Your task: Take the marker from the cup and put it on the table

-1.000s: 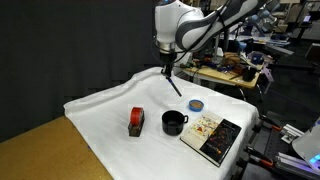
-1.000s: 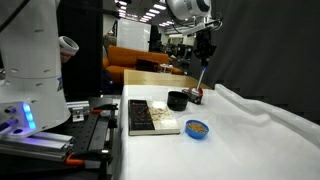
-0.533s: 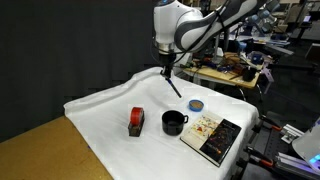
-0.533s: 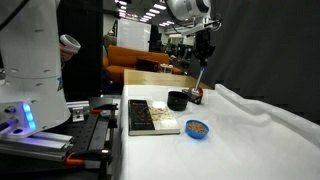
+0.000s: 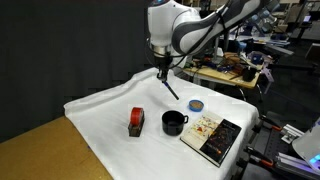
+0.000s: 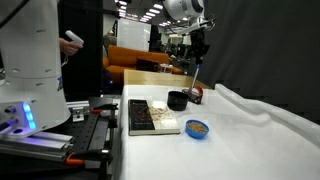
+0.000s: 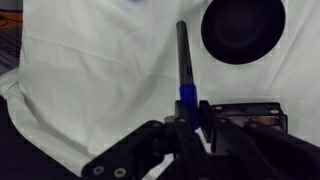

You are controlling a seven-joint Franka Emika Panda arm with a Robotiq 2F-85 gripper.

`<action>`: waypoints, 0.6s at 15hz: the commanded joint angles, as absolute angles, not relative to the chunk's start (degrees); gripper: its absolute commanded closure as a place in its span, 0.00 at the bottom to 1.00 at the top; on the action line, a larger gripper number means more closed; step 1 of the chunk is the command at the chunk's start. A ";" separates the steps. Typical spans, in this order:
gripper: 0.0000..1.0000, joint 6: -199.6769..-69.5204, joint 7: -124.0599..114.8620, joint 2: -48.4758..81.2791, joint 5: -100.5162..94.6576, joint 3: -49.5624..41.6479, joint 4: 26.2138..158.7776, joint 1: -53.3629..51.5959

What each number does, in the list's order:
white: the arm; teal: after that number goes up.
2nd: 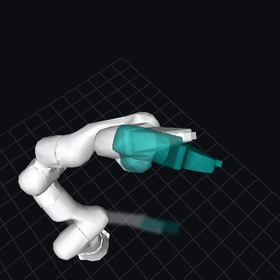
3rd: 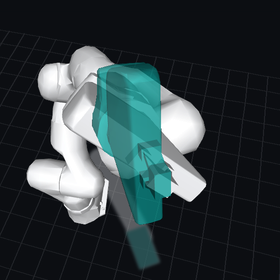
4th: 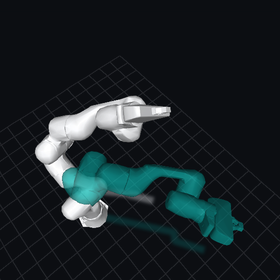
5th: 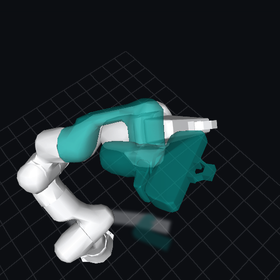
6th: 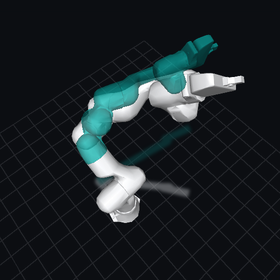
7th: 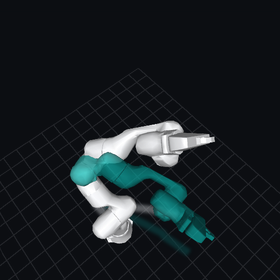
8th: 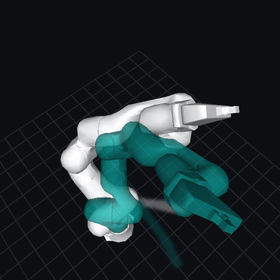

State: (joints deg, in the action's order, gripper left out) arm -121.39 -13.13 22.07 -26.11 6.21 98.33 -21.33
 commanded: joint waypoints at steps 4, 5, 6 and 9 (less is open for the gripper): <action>0.96 -117.19 -12.50 25.20 -32.16 7.54 93.85 -26.14; 0.96 -116.69 -12.48 25.45 -33.00 7.54 93.43 -26.77; 0.96 -116.41 -12.57 25.68 -33.86 7.58 93.16 -27.25; 0.96 -116.84 -11.67 25.73 -35.30 8.15 93.11 -27.73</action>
State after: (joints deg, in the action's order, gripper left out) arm -118.49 -13.13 24.93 -33.45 7.44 94.78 -27.65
